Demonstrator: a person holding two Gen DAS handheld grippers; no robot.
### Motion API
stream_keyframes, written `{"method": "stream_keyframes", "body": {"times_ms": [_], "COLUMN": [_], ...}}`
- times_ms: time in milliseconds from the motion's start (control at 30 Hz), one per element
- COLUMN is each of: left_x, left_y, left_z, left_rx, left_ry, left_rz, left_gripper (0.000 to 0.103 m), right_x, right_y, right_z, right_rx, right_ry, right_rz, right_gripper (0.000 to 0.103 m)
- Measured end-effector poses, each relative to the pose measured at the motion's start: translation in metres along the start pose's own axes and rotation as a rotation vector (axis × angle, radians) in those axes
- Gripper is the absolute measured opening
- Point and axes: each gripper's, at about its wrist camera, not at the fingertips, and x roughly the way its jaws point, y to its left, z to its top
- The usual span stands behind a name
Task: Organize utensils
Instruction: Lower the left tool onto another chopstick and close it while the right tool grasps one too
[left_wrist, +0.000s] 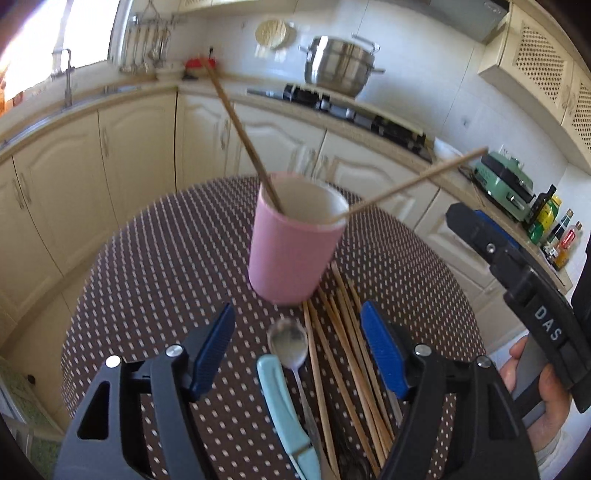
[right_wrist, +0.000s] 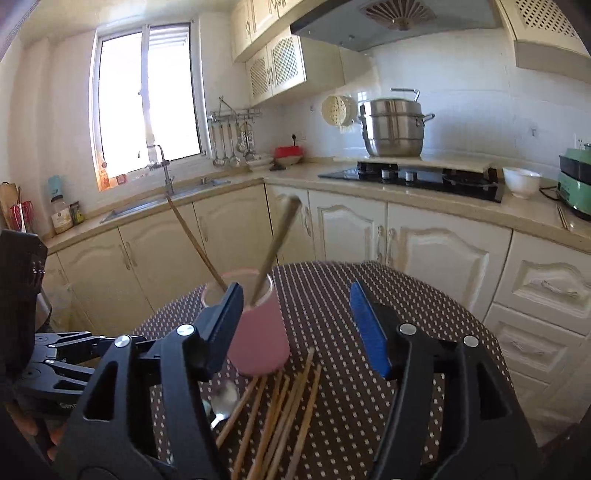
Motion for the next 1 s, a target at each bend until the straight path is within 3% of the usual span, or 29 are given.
{"method": "stream_keyframes", "body": {"times_ms": [33, 67, 133, 333, 433, 567, 667, 933, 1000], "left_x": [0.004, 0.008, 0.021, 0.055, 0.068, 0.081, 0.086, 0.099, 0.098], "left_y": [0.000, 0.000, -0.005, -0.019, -0.024, -0.026, -0.028, -0.038, -0.039], "left_z": [-0.003, -0.005, -0.010, -0.026, -0.030, -0.035, -0.037, -0.033, -0.032], "left_rx": [-0.008, -0.014, -0.013, -0.006, -0.005, -0.010, -0.006, -0.017, -0.019], "left_ry": [0.024, 0.046, 0.120, 0.277, 0.331, 0.366, 0.365, 0.365, 0.364], "left_rz": [-0.008, -0.024, -0.058, -0.057, -0.030, -0.003, 0.034, 0.022, 0.018], "left_gripper": [0.064, 0.051, 0.043, 0.022, 0.019, 0.015, 0.015, 0.006, 0.006], "right_x": [0.000, 0.002, 0.006, 0.024, 0.029, 0.029, 0.029, 0.042, 0.047], "right_y": [-0.002, -0.003, -0.006, -0.019, -0.027, -0.035, -0.036, -0.028, -0.025], "right_z": [-0.004, -0.009, -0.018, -0.045, -0.055, -0.063, -0.066, -0.074, -0.077], "right_rx": [0.001, 0.001, 0.010, 0.060, 0.088, 0.123, 0.121, 0.105, 0.097], "right_ry": [0.022, 0.053, 0.120, 0.355, 0.435, 0.474, 0.493, 0.593, 0.631], "right_rz": [-0.003, -0.011, -0.015, -0.004, 0.006, 0.025, 0.029, 0.054, 0.060], "right_gripper": [0.060, 0.060, 0.060, 0.060, 0.060, 0.060, 0.060, 0.059, 0.055]}}
